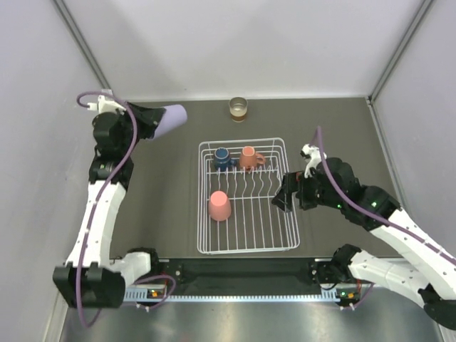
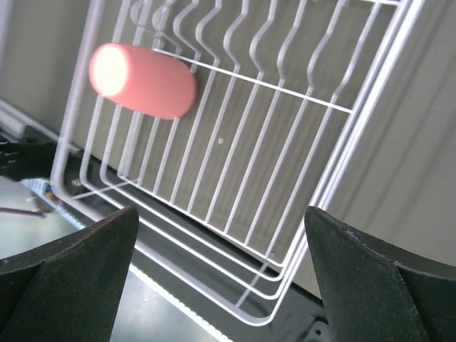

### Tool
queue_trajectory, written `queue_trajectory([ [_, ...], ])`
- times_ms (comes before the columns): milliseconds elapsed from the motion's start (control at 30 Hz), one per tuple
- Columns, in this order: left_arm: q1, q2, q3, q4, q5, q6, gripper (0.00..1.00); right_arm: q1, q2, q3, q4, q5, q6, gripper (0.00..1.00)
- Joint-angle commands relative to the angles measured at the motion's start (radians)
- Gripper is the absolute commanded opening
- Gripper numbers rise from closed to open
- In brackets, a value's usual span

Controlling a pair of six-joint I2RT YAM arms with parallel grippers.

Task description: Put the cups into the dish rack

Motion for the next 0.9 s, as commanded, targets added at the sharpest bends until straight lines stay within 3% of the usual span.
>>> queue_trajectory([
  [0,0.004,-0.132,-0.047,0.162,0.285,-0.116,0.00,-0.010,-0.032,0.076,0.063,-0.107,0.021,1.00],
  [100,-0.005,-0.235,-0.068,0.192,0.418,-0.174,0.00,-0.010,-0.041,0.081,0.097,-0.218,0.034,1.00],
  [200,-0.155,-0.286,-0.053,0.172,0.461,-0.153,0.00,-0.008,-0.086,0.045,0.189,-0.320,0.066,1.00],
  [300,-0.217,-0.364,-0.157,0.376,0.526,-0.286,0.00,-0.008,-0.129,0.009,0.299,-0.411,0.111,1.00],
  [467,-0.235,-0.516,-0.274,0.485,0.568,-0.374,0.00,-0.007,-0.161,0.005,0.387,-0.485,0.166,1.00],
  [700,-0.309,-0.544,-0.387,0.781,0.633,-0.521,0.00,-0.008,-0.144,0.002,0.483,-0.565,0.218,1.00],
  [867,-0.332,-0.542,-0.471,0.920,0.646,-0.570,0.00,0.014,-0.127,-0.034,0.695,-0.622,0.320,1.00],
])
